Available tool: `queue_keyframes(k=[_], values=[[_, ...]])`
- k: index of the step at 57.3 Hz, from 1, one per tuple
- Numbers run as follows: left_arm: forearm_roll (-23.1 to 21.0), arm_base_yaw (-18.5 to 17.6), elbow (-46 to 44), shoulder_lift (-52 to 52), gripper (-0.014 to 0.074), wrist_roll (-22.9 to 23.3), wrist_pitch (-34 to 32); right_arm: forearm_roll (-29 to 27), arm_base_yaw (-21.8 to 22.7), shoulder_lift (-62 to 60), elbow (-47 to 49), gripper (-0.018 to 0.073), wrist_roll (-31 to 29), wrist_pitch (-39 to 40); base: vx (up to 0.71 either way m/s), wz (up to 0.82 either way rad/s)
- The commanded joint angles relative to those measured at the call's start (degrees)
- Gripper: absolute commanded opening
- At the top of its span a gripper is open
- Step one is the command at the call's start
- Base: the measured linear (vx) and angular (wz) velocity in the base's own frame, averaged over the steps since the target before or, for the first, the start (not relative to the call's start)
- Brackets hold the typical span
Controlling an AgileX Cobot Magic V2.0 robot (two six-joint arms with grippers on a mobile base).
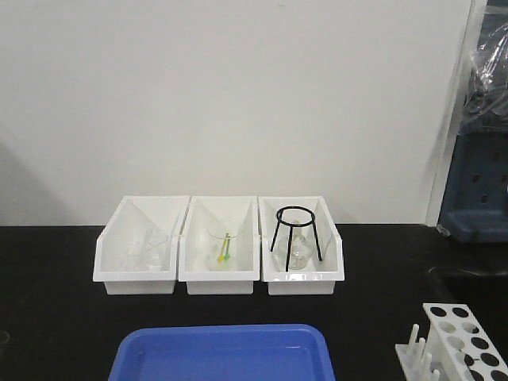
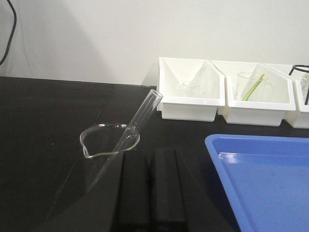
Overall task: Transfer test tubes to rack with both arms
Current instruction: 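Lower the left gripper around the glass test tube in the beaker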
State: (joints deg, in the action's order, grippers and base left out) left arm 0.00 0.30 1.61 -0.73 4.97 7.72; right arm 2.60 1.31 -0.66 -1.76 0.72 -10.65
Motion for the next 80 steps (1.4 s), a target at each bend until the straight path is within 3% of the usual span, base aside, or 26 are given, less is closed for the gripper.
queue_keyframes(k=[1, 36, 46, 59, 68, 80], values=[[0.0, 0.0, -1.5, -0.7, -0.0004, -0.1, -4.7, 0.3, 0.0, -0.5, -0.8, -0.0008, -0.1, 4.7, 0.10, -0.01], [0.0, 0.0, -1.5, -0.7, -0.0004, -0.1, -4.7, 0.4, 0.0, -0.5, -0.8, -0.0008, -0.2, 4.7, 0.07, -0.01], [0.0, 0.0, -1.5, -0.7, -0.0004, -0.1, -4.7, 5.9, 0.0, -0.5, -0.8, -0.0008, -0.7, 4.7, 0.00, 0.00], [0.0, 0.0, -1.5, -0.7, -0.0004, -0.1, -4.7, 7.6, 0.0, -0.5, -0.8, -0.0008, -0.7, 4.9, 0.00, 0.00], [0.0, 0.0, -1.5, -0.7, -0.0004, -0.1, -6.0, 8.0, 0.0, -0.5, -0.8, -0.0008, -0.1, 8.9, 0.00, 0.00], [0.0, 0.0, -1.5, -0.7, -0.0004, 0.0, -12.4, 8.0, 0.0, -0.5, -0.8, -0.0008, -0.1, 16.9, 0.00, 0.00]])
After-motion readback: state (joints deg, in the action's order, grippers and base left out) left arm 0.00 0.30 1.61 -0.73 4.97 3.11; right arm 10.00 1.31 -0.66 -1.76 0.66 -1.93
